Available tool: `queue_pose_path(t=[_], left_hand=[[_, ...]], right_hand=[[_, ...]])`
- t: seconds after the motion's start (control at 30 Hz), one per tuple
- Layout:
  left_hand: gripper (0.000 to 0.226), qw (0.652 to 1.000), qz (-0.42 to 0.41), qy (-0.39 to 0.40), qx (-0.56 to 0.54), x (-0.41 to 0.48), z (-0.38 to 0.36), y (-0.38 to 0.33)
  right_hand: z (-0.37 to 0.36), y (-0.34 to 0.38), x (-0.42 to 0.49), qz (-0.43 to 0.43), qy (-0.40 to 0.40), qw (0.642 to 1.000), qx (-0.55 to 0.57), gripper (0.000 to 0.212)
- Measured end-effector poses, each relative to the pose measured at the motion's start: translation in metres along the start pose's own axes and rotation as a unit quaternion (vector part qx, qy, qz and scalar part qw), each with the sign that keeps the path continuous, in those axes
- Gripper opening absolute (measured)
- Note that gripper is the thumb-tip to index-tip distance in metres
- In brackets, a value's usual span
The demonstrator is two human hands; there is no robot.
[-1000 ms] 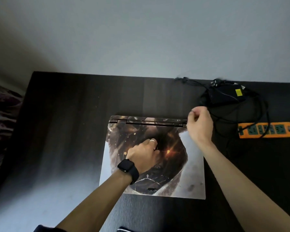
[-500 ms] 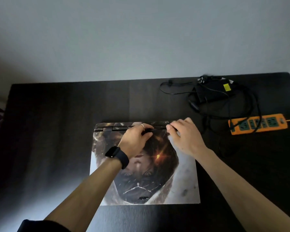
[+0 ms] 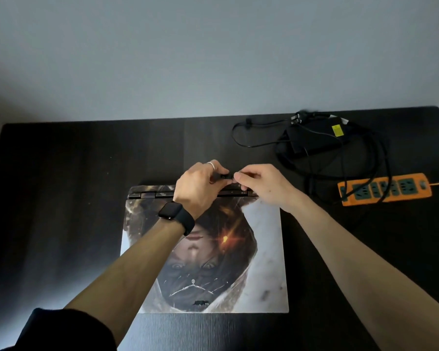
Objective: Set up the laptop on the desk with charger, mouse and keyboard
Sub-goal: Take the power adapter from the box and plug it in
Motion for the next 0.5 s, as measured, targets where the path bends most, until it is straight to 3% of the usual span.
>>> queue_pose_path(t=[0.13, 0.2, 0.3, 0.4, 0.5], left_hand=[[0.05, 0.991, 0.006, 0.064, 0.118, 0.009, -0.005, 0.017], [0.058, 0.976, 0.052, 0.113, 0.179, 0.014, -0.002, 0.029], [0.073, 0.944, 0.051, 0.189, 0.264, 0.016, -0.001, 0.03], [0.094, 0.929, 0.071, 0.244, 0.271, 0.014, -0.006, 0.03], [0.089, 0.932, 0.106, 0.255, 0.233, 0.022, -0.007, 0.029]], right_hand=[[0.007, -0.012, 0.015, -0.057, -0.083, 0.995, -0.028, 0.021], [0.005, -0.024, 0.021, -0.089, -0.121, 0.986, -0.07, 0.023], [-0.006, -0.039, 0.017, -0.091, -0.168, 0.971, -0.144, 0.023], [-0.018, -0.041, 0.005, -0.064, -0.237, 0.948, -0.201, 0.021], [-0.018, -0.039, 0.0, -0.078, -0.261, 0.948, -0.164, 0.021]])
Point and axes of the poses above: each hand's wrist, its own x-axis towards the middle knuckle, its own z-axis out of the back of the hand, y = z × x, the point moved 4 cm from there along x, towards the middle knuckle, and after that the axes turned 14 degrees about -x, right-handed, at the moved point
